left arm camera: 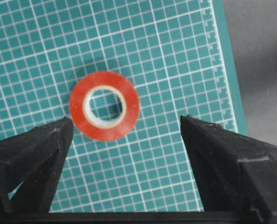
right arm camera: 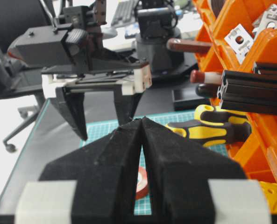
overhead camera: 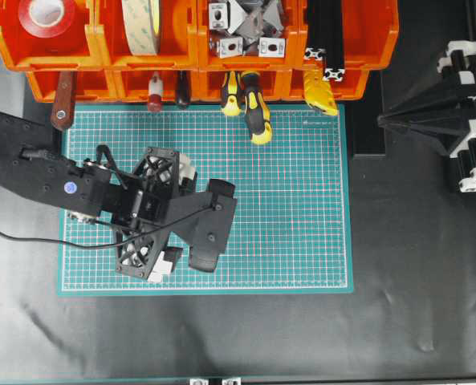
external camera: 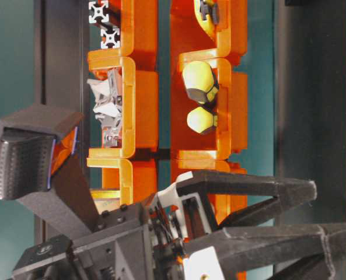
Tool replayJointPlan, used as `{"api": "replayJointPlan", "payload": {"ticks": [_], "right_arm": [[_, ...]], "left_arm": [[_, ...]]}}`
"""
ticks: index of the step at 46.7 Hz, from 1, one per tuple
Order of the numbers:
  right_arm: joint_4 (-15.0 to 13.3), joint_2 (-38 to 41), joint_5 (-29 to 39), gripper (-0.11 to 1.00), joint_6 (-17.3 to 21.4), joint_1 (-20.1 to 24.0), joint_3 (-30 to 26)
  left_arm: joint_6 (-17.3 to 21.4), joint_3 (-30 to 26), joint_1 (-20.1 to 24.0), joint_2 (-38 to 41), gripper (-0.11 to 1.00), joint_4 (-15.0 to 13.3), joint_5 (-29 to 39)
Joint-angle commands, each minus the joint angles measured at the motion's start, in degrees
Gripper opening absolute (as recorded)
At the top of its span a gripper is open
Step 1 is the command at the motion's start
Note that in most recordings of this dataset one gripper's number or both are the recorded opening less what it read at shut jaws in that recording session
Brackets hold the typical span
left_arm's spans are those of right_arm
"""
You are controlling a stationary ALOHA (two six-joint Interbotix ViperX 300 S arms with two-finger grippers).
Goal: Pick vinyl tape from container rack with left arm.
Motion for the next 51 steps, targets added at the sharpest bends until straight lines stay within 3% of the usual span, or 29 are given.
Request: {"api": "replayJointPlan", "payload": {"ticks": [1, 11, 21, 36, 51], "right_arm": [[0.00, 0.26, -0.88, 0.01, 0.00, 0.09, -2.02], [0.00, 0.26, -0.88, 0.01, 0.44, 0.44, -2.02], [0.00, 0.26, -0.79, 0.01, 0.44, 0.70, -2.02], [0.00, 0.44, -0.62, 0.01, 0.18, 0.70, -2.02], [0.00, 0.53, -0.53, 0.01, 0.09, 0.70, -2.02]], "left_arm": [[-0.26, -0.35, 0.09, -3.34, 0.89, 0.00, -0.26], [-4.75, 2.20, -0.18, -11.69, 0.88, 0.09, -0.35], [-7.56, 7.56, -1.58, -26.10, 0.88, 0.09, -1.93], [-8.61, 19.16, -0.53, -46.76, 0.88, 0.00, -17.14], [-8.70, 24.35, 1.05, -59.77, 0.88, 0.00, -18.81]]}}
